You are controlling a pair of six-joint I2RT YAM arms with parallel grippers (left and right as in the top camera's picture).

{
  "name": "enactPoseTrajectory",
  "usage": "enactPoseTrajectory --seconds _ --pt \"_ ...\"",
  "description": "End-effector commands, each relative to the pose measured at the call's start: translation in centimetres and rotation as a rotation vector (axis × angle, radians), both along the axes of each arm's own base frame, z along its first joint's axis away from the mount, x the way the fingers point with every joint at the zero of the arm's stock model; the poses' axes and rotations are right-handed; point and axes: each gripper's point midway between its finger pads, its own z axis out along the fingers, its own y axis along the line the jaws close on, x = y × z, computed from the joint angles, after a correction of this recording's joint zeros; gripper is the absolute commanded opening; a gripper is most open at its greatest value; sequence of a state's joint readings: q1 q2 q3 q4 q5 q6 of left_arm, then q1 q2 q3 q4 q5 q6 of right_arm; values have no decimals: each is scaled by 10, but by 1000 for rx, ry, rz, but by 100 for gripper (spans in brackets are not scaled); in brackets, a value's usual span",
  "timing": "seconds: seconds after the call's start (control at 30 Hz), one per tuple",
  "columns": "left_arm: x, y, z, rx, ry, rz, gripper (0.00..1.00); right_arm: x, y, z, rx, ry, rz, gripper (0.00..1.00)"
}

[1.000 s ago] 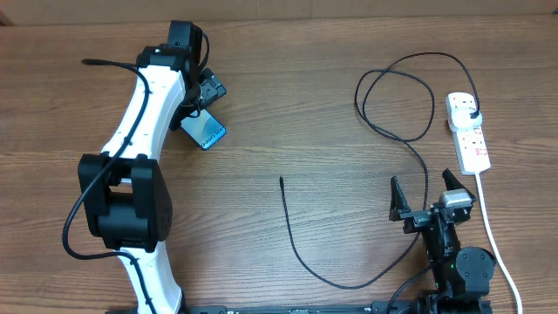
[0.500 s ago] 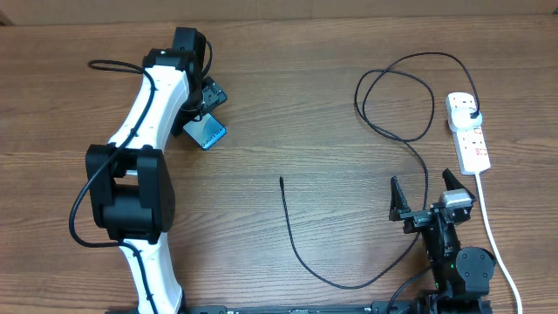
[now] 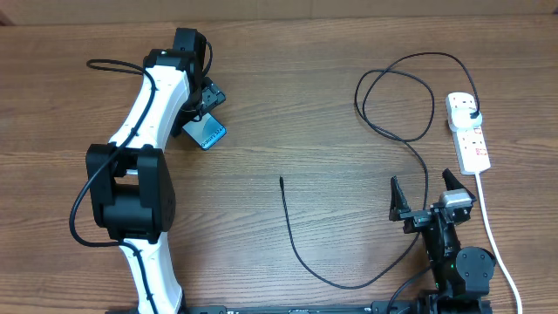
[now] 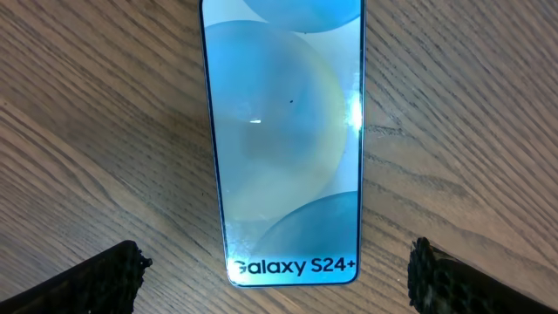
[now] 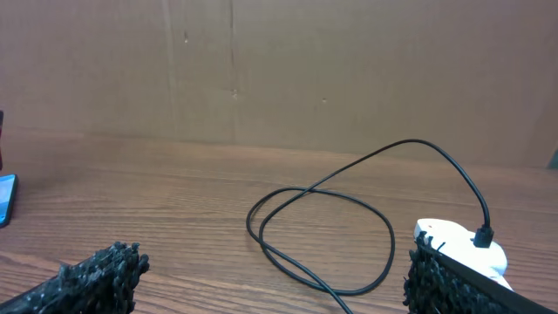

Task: Plug charger to phone and switch on socket
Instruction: 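Lower the left gripper onto the phone, aligning with its long sides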

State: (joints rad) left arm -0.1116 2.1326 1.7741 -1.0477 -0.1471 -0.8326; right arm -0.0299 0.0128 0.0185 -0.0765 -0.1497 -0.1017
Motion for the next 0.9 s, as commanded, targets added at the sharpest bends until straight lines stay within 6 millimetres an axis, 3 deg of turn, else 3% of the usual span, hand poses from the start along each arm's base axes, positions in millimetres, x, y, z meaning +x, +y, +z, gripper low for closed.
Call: enactPoseTrajectory --seconds 0.0,0.87 --pt "3 0 2 17 -12 10 100 0 2 -2 -1 -4 5 100" --pt "5 3 2 30 -21 35 100 0 2 -2 -1 -4 5 100"
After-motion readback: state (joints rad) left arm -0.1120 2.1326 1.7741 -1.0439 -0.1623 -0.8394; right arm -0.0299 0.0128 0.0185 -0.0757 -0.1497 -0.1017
